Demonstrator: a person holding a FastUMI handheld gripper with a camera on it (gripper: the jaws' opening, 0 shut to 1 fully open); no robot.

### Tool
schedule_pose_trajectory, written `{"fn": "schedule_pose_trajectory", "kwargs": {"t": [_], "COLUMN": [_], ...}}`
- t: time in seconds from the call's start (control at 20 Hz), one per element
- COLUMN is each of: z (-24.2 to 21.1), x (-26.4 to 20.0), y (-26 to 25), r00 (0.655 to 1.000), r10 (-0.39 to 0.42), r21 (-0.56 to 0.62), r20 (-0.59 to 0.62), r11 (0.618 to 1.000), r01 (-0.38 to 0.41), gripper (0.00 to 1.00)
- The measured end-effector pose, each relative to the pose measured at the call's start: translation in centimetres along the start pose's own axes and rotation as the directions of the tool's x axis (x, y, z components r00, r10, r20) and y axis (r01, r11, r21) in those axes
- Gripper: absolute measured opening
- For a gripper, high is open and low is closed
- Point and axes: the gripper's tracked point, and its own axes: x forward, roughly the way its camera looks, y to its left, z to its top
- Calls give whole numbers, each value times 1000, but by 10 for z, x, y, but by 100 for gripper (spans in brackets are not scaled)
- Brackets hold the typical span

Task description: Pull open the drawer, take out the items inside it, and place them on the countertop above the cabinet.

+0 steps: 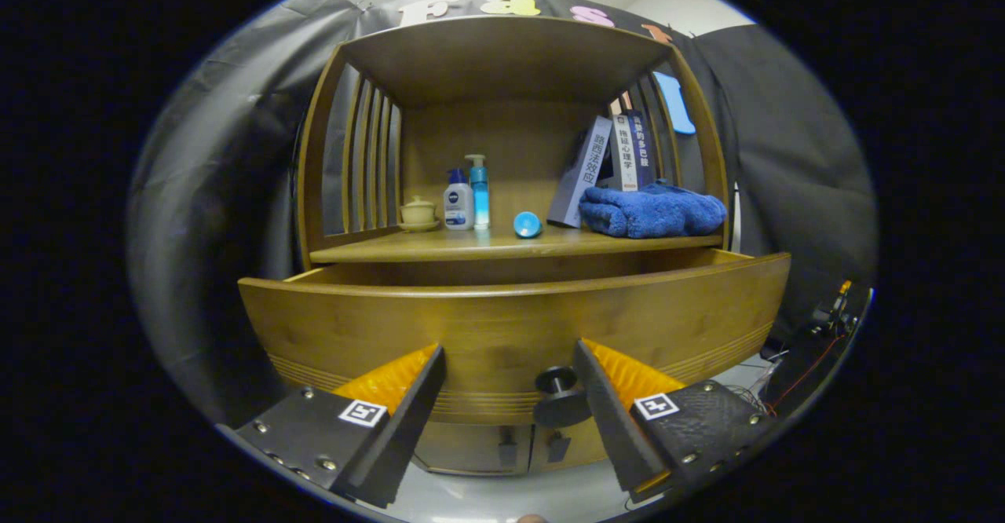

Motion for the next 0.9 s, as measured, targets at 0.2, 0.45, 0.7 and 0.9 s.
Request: {"fn": "schedule_pose_trajectory", "kwargs": {"t": [0.2,0.45,0.7,0.9], "z": [3,6,7,9], "x": [26,53,70,77], "y": [0,2,3,3], "r00": [1000,1000,1000,1000], "r10": [3,6,4,4], "r21": [0,5,-2,-6], "r20": [-10,-26,-21,-21], "r11": [1000,1000,1000,1000], "r01": [-3,-6,-4,-4], "gripper": [99,99,99,99]}}
